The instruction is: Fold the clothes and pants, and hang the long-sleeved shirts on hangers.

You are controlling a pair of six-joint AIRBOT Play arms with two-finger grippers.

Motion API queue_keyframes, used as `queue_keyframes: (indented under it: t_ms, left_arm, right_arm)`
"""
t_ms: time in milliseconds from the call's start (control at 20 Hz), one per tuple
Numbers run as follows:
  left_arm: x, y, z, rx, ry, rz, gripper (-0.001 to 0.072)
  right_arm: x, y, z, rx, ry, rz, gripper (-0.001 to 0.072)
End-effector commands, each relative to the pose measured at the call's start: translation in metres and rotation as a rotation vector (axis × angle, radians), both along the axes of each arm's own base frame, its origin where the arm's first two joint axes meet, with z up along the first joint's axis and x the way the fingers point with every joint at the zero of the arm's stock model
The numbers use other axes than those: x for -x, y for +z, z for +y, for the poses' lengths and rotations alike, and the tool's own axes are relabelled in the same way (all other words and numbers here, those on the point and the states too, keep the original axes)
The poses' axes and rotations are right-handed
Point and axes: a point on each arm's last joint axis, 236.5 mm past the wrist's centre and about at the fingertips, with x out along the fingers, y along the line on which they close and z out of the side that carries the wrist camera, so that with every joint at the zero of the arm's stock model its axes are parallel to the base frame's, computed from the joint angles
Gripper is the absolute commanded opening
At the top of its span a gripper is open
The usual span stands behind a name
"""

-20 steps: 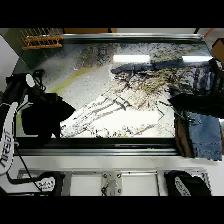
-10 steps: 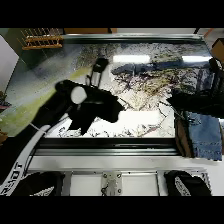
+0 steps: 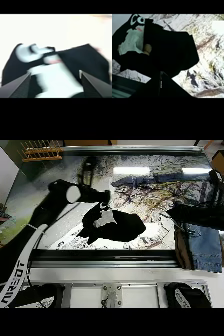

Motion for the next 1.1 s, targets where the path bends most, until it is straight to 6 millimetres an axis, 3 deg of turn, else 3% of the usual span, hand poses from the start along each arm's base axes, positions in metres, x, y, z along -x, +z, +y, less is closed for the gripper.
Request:
queue_keyframes:
  t_ms: [0, 100, 200, 350, 400, 450, 500, 550, 600, 650, 850, 1050]
  left_arm:
    - [0.006, -0.067, 0.086, 0.038, 0.247, 0.233, 0.0657]
    - [0.022, -0.109, 0.087, 0.125, 0.279, 0.349, 0.0657]
    - [0.033, -0.142, 0.075, 0.167, 0.260, 0.420, 0.0657]
    - [0.036, -0.170, 0.054, 0.208, 0.252, 0.468, 0.0656]
    - [0.034, -0.174, 0.051, 0.213, 0.256, 0.466, 0.0535]
    - [0.032, -0.175, 0.051, 0.209, 0.256, 0.459, 0.0242]
    - [0.030, -0.173, 0.052, 0.211, 0.258, 0.450, 0.0007]
    - [0.028, -0.170, 0.055, 0.214, 0.261, 0.441, 0.0007]
    - [0.027, -0.165, 0.057, 0.216, 0.260, 0.429, 0.0007]
    - [0.026, -0.160, 0.058, 0.217, 0.253, 0.415, 0.0007]
    - [0.023, -0.143, 0.058, 0.219, 0.226, 0.369, 0.0007]
    - [0.025, -0.144, 0.057, 0.218, 0.224, 0.375, 0.0007]
  right_arm:
    - [-0.003, -0.006, -0.001, 0.003, -0.002, 0.016, 0.0018]
    - [-0.007, -0.014, -0.002, 0.000, -0.002, 0.044, 0.0018]
    - [-0.014, -0.028, -0.003, 0.003, -0.003, 0.084, 0.0018]
    - [-0.024, -0.061, -0.015, 0.051, -0.013, 0.174, 0.0019]
    - [-0.027, -0.075, -0.020, 0.074, -0.016, 0.208, 0.0020]
    - [-0.030, -0.089, -0.026, 0.100, -0.019, 0.245, 0.0023]
    - [-0.033, -0.107, -0.033, 0.125, -0.021, 0.290, 0.0030]
    - [-0.035, -0.125, -0.037, 0.143, -0.020, 0.339, 0.0166]
    - [-0.037, -0.146, -0.040, 0.150, -0.016, 0.396, 0.0456]
    - [-0.040, -0.166, -0.040, 0.144, -0.016, 0.448, 0.0651]
    - [-0.064, -0.240, -0.023, 0.014, -0.061, 0.586, 0.0646]
    - [-0.082, -0.269, 0.017, -0.171, -0.055, 0.611, 0.0647]
